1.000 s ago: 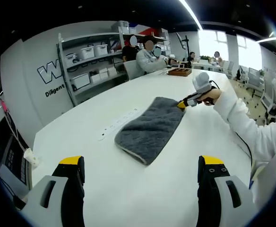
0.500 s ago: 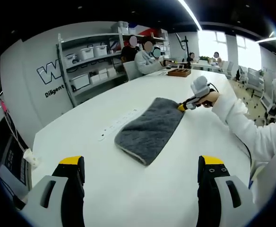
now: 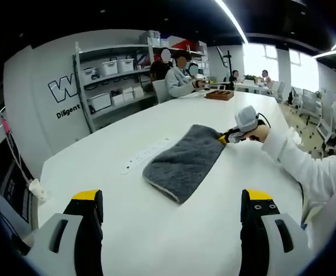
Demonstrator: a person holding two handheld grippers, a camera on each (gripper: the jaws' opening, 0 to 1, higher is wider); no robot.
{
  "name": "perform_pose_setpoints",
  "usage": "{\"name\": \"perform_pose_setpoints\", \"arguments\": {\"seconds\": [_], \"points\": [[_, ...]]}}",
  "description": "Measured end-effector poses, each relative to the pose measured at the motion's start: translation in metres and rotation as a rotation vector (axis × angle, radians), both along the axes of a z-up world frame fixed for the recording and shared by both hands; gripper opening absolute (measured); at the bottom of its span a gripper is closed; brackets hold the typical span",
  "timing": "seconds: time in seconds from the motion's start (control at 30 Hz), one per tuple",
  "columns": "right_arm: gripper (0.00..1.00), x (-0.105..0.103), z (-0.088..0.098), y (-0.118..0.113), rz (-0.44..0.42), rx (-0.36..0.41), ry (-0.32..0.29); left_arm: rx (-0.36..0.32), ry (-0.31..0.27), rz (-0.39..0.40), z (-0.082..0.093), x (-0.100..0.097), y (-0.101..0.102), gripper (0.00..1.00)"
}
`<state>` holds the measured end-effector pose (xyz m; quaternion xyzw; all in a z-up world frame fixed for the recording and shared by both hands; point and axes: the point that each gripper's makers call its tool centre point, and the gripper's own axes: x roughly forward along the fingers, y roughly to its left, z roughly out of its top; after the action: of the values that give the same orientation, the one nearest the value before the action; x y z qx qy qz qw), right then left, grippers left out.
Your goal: Open the folded towel by lifting each exposed corner and separating the folded layers until the towel lies flat within the target outline without major curled edges
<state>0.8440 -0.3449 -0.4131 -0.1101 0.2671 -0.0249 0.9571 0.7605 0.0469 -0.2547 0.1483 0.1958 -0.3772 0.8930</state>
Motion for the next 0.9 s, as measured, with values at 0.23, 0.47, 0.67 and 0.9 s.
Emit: {"name": "perform_pose_setpoints", "arguments": {"seconds": [0.23, 0.47, 0.67, 0.9], "points": [[0.11, -0.004, -0.001, 0.004, 0.044, -0.022, 0.023, -0.021, -0.01, 0.006, 0.005, 0.0, 0.005, 0.99], [0.11, -0.027, -0.002, 0.01, 0.088, 0.031, 0.054, 0.01, -0.018, -0.01, 0.002, -0.002, 0.002, 0.99], [0.11, -0.046, -0.003, 0.014, 0.104, 0.109, 0.065, 0.001, 0.0, -0.048, -0.002, -0.012, -0.006, 0.99], [0.11, -0.068, -0.003, 0.021, 0.129, 0.145, 0.067, -0.018, -0.013, -0.044, 0.004, -0.013, 0.0, 0.99]]}}
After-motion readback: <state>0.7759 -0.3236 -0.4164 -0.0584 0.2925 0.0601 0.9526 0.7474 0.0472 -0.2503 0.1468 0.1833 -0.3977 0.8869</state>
